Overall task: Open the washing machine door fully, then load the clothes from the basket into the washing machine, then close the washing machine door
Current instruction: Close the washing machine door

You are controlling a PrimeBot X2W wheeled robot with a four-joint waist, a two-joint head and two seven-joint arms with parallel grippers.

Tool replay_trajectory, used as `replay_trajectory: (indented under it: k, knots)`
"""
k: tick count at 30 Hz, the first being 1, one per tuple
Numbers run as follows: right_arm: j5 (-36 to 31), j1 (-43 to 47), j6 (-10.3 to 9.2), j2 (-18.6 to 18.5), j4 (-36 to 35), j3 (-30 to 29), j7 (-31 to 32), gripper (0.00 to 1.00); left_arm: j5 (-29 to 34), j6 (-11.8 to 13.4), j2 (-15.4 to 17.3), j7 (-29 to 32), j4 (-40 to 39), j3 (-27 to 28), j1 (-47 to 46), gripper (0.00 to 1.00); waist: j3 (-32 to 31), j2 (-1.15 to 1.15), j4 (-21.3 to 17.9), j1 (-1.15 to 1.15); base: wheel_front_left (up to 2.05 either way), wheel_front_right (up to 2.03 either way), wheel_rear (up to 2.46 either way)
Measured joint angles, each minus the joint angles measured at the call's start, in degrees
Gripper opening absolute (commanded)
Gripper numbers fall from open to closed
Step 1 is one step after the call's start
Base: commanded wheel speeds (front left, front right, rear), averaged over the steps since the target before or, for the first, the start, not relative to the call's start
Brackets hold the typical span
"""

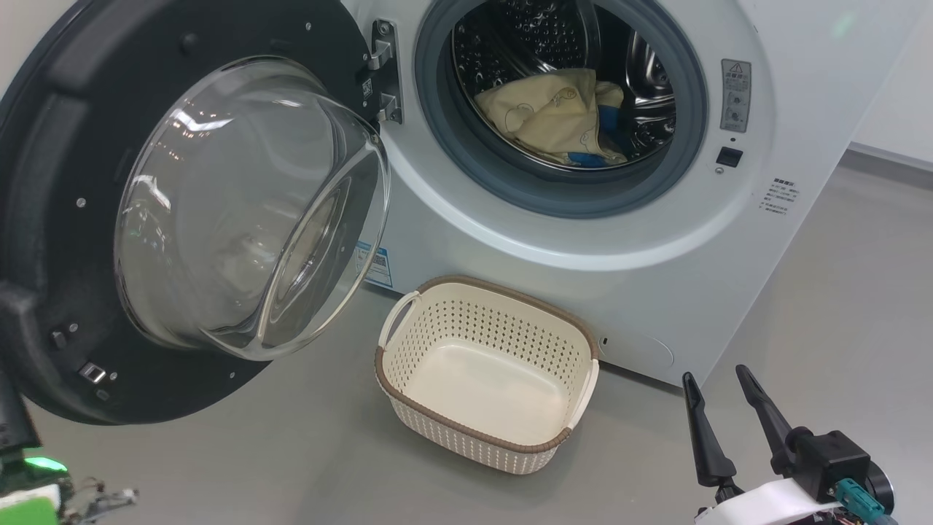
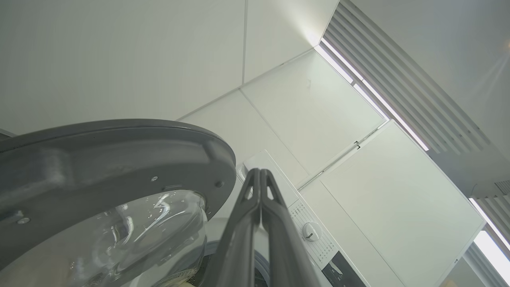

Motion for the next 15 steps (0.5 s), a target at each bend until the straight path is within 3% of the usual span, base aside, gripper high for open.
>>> replay_trajectory:
  k: [6,9,15]
  knots:
    - [0.0,-0.2,-0.01,-0.4,-0.2,-0.1,0.2,1.00,-4.2,0.0,0.5,-0.1,-2.8,8.2,-4.1,0.00,0.7,0.00,0.1,0.00,0.00,0.00,0.00]
    - [0.0,-0.8,-0.01,-0.7,-0.3,-0.1,0.3,1.00,-6.2,0.1,2.7,0.0,-1.9,12.4,-6.2,0.00,0.9,0.00,0.1,0.00,0.00,0.00,0.00]
    - [0.0,-0.8,-0.01,-1.0,-0.5,0.1,0.5,1.00,-8.8,2.9,8.8,2.8,3.7,17.2,-9.1,0.00,1.3,0.00,0.1,0.00,0.00,0.00,0.00]
